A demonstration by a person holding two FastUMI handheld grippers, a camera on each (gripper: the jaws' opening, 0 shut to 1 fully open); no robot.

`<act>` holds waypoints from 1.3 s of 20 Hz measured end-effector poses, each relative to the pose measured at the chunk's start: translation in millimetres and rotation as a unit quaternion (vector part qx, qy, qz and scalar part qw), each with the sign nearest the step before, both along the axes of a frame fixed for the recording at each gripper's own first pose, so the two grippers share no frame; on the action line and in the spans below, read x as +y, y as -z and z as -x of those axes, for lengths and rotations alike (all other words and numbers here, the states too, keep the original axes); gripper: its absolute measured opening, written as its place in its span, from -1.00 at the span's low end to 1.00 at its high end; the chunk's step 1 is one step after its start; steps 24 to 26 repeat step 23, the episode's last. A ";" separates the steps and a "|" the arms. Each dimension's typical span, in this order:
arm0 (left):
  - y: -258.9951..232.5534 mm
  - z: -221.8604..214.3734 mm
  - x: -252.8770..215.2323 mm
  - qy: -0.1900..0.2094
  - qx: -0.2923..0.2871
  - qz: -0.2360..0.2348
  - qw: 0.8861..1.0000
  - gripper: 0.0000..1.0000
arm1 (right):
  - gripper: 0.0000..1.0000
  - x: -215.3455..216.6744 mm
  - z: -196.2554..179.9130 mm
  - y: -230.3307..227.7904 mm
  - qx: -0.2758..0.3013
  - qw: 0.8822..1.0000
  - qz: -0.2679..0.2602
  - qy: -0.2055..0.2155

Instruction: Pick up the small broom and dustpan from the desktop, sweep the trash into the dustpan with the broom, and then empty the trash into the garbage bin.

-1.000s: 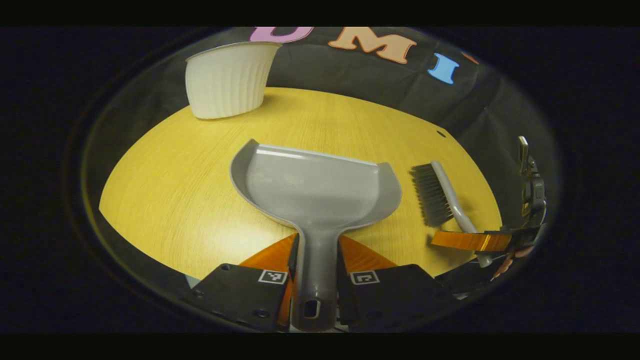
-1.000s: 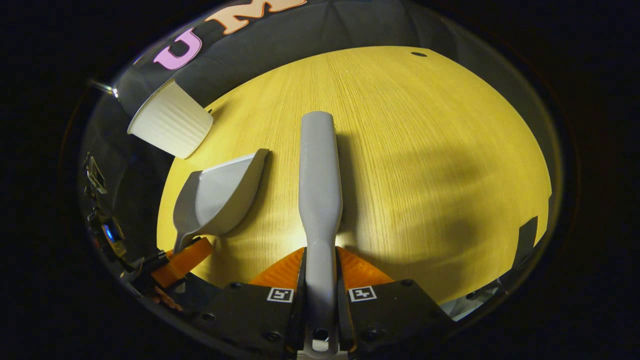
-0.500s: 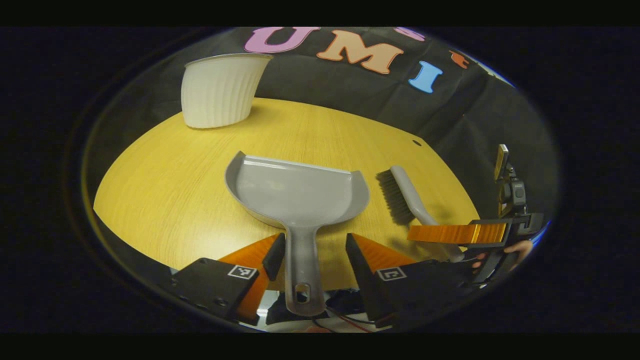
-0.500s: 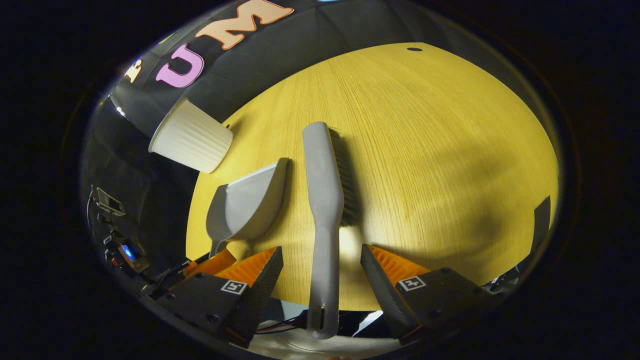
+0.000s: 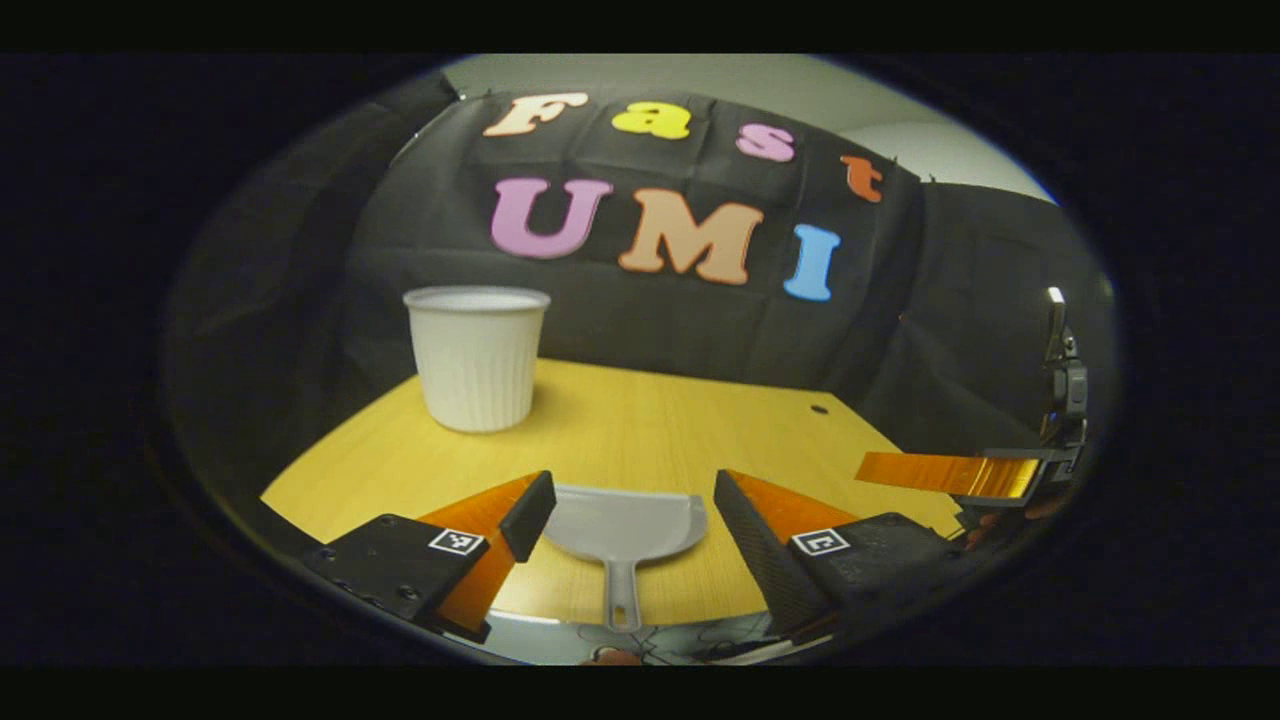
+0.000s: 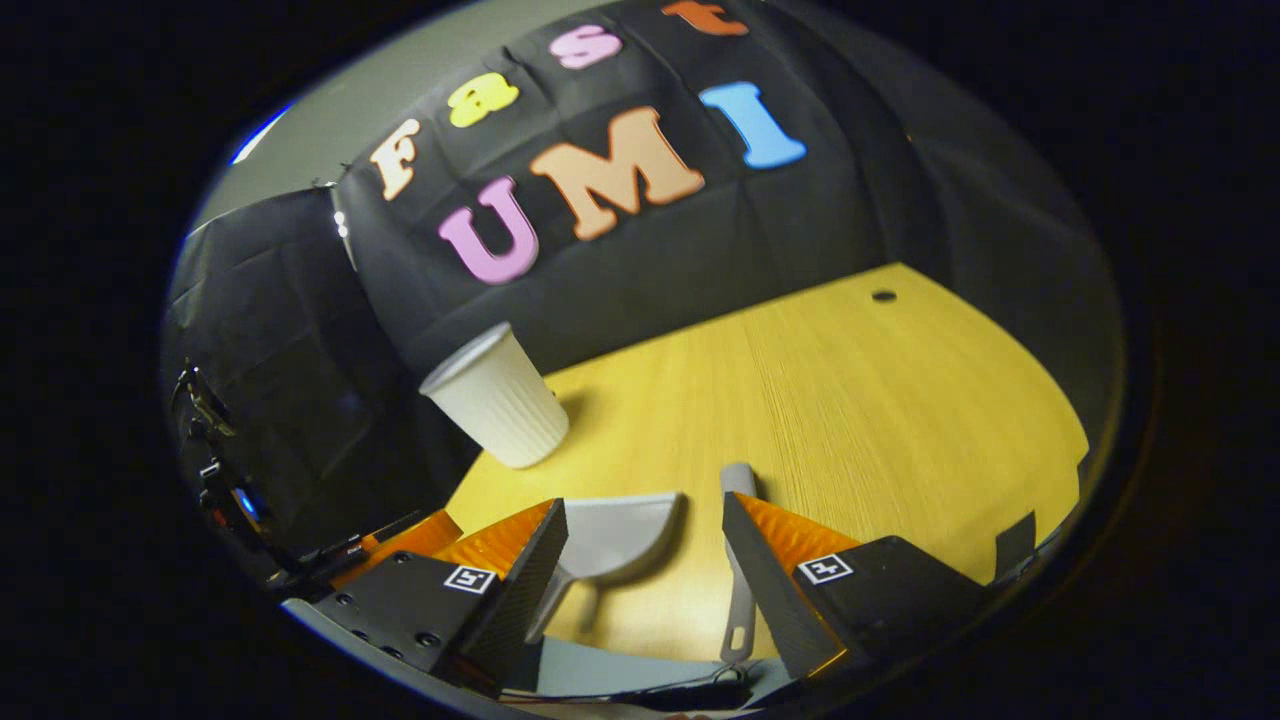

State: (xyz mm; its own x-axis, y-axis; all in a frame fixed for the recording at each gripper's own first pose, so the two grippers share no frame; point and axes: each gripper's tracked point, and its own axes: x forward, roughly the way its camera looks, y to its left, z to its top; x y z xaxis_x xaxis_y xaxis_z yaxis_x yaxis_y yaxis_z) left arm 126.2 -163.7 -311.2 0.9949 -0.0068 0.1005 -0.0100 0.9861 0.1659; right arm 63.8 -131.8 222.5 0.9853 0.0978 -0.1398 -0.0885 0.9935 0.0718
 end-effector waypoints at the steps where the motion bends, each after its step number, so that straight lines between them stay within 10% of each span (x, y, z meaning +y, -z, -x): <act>1: -24.4 6.9 -0.9 -0.010 -0.040 -0.015 0.999 0.90 | 0.85 8.6 5.0 -17.1 -0.033 0.999 0.010 -0.006; 9: -122.2 80.7 -54.3 0.027 -0.201 -0.074 0.976 0.87 | 0.85 39.7 97.2 -96.4 -0.195 0.979 0.055 -0.010; 26: -92.3 71.9 -35.6 0.014 -0.141 -0.059 0.988 0.87 | 0.84 42.7 118.1 -111.4 -0.233 0.970 0.072 0.026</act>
